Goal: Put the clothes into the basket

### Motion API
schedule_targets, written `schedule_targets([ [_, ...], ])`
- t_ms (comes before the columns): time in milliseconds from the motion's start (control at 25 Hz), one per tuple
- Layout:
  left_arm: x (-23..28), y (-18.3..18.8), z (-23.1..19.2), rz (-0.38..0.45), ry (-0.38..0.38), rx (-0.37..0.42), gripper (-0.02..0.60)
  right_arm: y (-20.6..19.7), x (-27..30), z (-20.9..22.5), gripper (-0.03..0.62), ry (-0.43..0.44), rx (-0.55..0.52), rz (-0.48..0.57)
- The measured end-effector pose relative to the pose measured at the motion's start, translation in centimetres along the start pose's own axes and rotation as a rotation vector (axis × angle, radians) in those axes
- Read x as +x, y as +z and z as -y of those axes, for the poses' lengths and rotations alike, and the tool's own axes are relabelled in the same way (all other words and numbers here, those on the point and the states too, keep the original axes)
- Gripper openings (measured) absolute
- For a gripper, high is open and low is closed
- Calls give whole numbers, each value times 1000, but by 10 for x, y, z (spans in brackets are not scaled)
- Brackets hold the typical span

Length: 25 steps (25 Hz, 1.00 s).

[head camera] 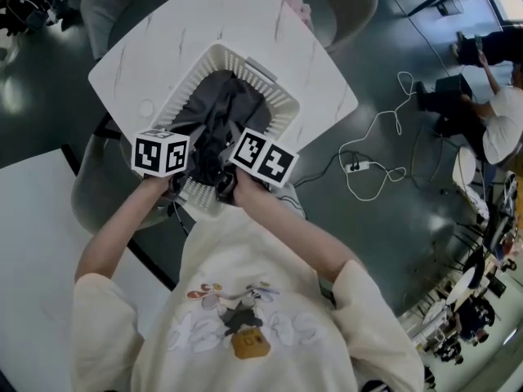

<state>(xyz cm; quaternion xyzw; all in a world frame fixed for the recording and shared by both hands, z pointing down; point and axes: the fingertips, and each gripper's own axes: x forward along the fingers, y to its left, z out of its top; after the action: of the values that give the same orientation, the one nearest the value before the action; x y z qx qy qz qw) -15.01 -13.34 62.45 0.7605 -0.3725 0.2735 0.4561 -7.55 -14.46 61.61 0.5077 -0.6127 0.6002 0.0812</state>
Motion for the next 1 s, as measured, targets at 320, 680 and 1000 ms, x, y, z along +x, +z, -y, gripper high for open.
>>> schedule_targets([
  [320, -7, 2, -9, 61, 38, -75, 11, 0, 3, -3, 32, 30, -20, -22],
  [680, -20, 11, 3, 206, 70, -129, 11, -1, 4, -27, 23, 195, -106, -121],
  [1000, -40, 10, -6, 310, 141, -213, 11, 5, -1, -36, 23, 246, -175, -192],
])
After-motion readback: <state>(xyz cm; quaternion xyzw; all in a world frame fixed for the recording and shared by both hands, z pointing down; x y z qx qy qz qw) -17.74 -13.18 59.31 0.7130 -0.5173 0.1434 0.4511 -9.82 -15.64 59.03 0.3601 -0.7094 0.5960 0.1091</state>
